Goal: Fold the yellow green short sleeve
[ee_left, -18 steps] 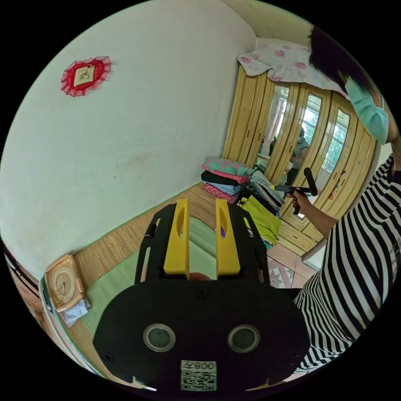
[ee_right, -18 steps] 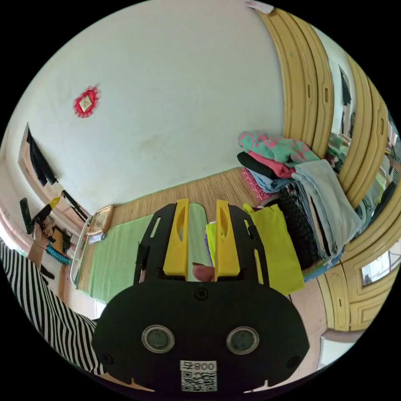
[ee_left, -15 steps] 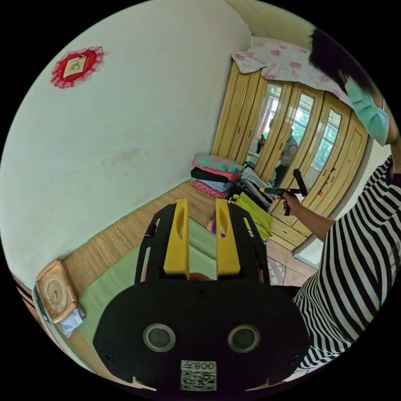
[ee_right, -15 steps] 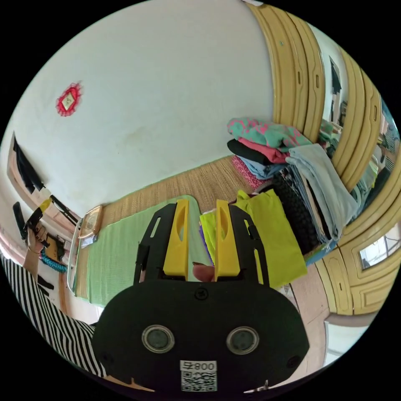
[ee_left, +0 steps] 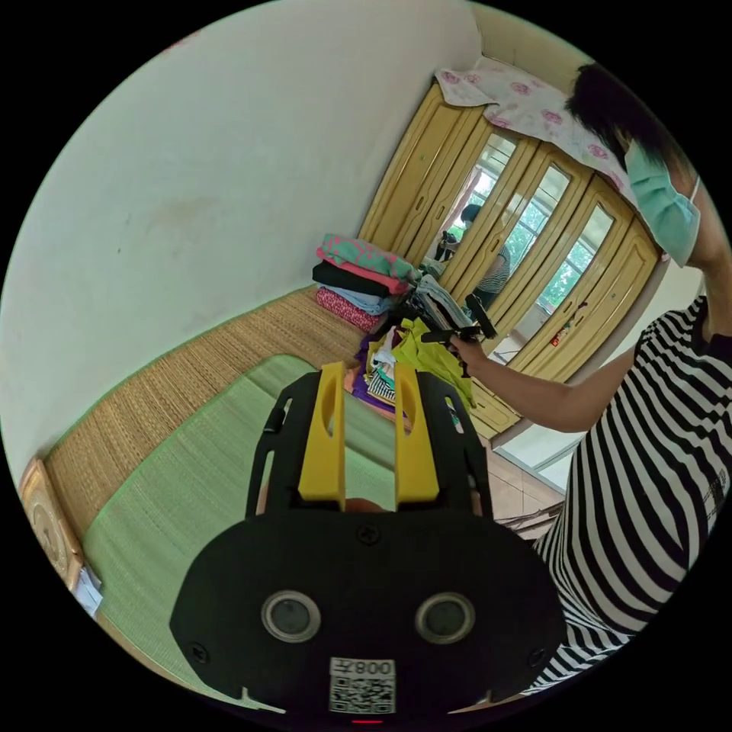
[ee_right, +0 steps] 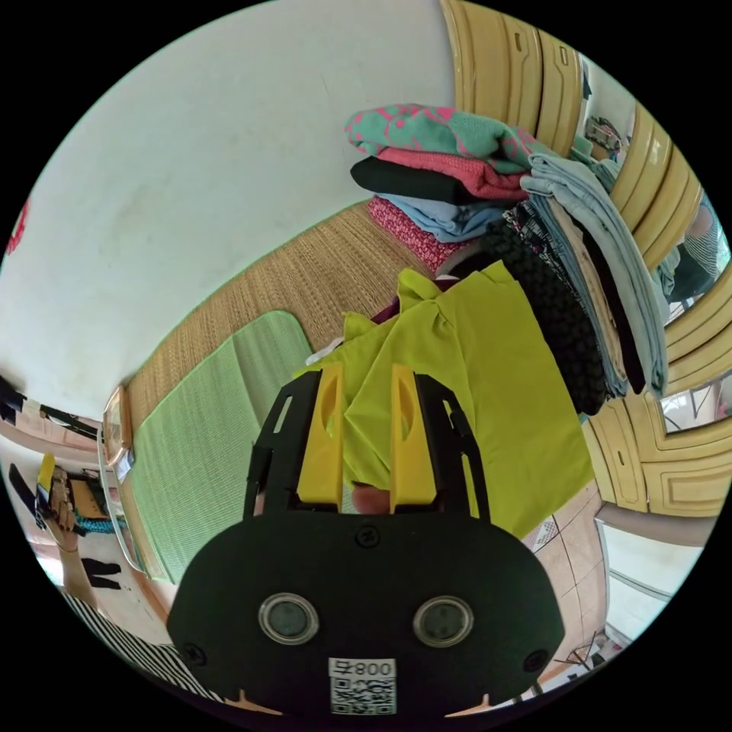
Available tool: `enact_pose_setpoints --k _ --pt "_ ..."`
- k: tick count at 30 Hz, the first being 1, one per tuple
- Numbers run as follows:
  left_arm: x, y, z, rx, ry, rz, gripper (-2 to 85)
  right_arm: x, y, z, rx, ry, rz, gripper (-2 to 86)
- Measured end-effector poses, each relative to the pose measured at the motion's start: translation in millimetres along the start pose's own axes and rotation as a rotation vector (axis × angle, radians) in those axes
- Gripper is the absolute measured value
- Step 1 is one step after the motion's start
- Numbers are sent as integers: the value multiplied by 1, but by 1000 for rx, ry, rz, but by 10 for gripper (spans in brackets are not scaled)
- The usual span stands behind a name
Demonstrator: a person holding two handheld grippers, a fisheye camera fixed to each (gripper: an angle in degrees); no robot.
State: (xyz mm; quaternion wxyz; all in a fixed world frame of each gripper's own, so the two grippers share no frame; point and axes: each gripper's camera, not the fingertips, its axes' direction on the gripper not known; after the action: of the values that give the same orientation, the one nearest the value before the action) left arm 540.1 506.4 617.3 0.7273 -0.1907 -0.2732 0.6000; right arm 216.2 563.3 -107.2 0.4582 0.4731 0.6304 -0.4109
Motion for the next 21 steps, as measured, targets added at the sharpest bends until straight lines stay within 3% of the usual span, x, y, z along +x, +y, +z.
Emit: enact_pose_setpoints --k 12,21 --pt "-63 26 58 30 59 22 94 25 31 67 50 42 -1 8" --pt "-95 71 83 65 73 49 94 21 98 29 285 -145 -127 1"
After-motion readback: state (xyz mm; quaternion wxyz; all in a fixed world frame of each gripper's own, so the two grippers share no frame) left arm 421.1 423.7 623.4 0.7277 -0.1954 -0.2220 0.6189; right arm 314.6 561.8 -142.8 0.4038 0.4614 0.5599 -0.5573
